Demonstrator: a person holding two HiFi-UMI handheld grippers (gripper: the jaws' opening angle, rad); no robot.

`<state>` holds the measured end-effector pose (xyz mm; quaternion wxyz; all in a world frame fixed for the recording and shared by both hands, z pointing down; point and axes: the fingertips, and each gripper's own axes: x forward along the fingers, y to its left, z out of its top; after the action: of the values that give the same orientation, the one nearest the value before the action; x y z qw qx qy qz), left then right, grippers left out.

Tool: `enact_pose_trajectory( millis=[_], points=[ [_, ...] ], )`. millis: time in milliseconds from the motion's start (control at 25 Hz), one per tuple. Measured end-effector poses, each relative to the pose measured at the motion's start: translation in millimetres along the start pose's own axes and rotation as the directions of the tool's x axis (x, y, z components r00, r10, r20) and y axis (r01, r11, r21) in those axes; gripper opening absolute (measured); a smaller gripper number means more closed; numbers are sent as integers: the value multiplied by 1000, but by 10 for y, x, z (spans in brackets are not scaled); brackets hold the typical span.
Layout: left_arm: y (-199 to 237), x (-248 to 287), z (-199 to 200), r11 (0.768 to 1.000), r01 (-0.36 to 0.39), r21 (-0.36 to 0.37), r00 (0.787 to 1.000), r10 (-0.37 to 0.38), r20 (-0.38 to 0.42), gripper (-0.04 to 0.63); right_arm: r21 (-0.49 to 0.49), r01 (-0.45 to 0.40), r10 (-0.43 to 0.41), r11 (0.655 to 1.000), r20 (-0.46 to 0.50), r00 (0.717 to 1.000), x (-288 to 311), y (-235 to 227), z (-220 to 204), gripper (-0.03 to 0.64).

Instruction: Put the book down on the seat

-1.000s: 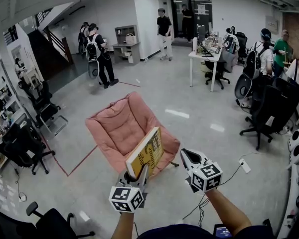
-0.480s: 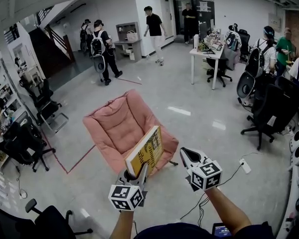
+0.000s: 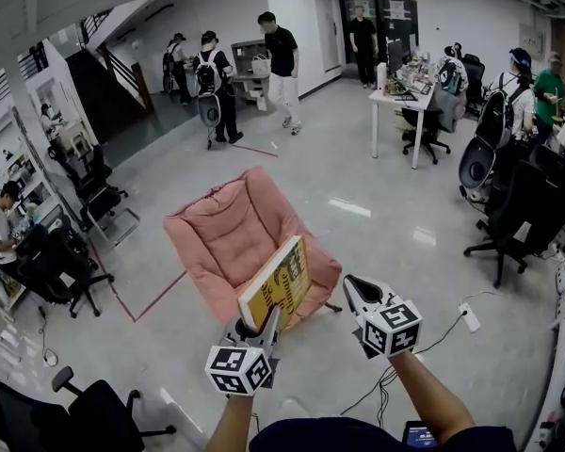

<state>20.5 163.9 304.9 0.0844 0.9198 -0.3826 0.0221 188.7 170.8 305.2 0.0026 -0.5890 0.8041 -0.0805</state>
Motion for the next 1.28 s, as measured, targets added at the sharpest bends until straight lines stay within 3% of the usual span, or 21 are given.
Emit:
enact_pose_trajectory(
  millis=[440,1280],
  points=[
    [16,104,12,1000,-16,1,1000,16,7,146,-1,-18,18,1000,16,1000,102,-69,56,18],
    [656,626,54,999,-33,-26,999,33,11,146,-4,-26,26,1000,-8,1000,904,-248,38,18]
  ],
)
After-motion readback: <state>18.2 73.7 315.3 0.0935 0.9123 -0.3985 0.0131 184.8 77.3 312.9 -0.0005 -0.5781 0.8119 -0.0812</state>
